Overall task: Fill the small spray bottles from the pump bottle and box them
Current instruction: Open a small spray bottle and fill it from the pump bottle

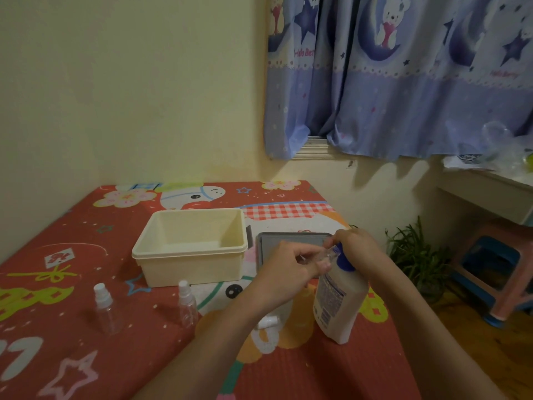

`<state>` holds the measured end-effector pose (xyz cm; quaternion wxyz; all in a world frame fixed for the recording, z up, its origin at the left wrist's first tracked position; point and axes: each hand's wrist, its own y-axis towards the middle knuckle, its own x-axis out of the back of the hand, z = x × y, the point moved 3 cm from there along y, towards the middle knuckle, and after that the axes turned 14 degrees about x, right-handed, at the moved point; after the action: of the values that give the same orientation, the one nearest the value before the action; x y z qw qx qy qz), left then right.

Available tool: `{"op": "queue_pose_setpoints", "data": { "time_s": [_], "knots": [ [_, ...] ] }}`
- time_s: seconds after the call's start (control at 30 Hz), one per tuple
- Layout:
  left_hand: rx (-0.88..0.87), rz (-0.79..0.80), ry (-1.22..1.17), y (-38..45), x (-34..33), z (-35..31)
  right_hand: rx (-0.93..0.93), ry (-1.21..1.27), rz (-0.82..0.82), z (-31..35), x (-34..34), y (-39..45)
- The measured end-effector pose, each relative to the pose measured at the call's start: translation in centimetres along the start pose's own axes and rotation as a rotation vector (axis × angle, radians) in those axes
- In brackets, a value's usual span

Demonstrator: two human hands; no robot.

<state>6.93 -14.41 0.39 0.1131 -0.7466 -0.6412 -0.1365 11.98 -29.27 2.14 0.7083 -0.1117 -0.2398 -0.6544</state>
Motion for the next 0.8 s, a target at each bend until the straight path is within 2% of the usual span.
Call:
{"op": "queue_pose_setpoints", "data": {
  "time_s": [0.27,0.43,0.8],
  "knots": [
    [-0.008,0.0,-0.039,-0.13,0.06,-0.34,0.007,-0.143,0.074,0.29,0.45,0.41],
    [0.0,-0.003,-0.046,0.07,-0.12,0.08,-0.019,0.002,-0.011,-0.03,0.07,0.0],
    [-0.005,0.005,-0.04,-0.11,0.12,-0.24,0.011,-0.179,0.069,0.23,0.14,0.38]
  ]
}}
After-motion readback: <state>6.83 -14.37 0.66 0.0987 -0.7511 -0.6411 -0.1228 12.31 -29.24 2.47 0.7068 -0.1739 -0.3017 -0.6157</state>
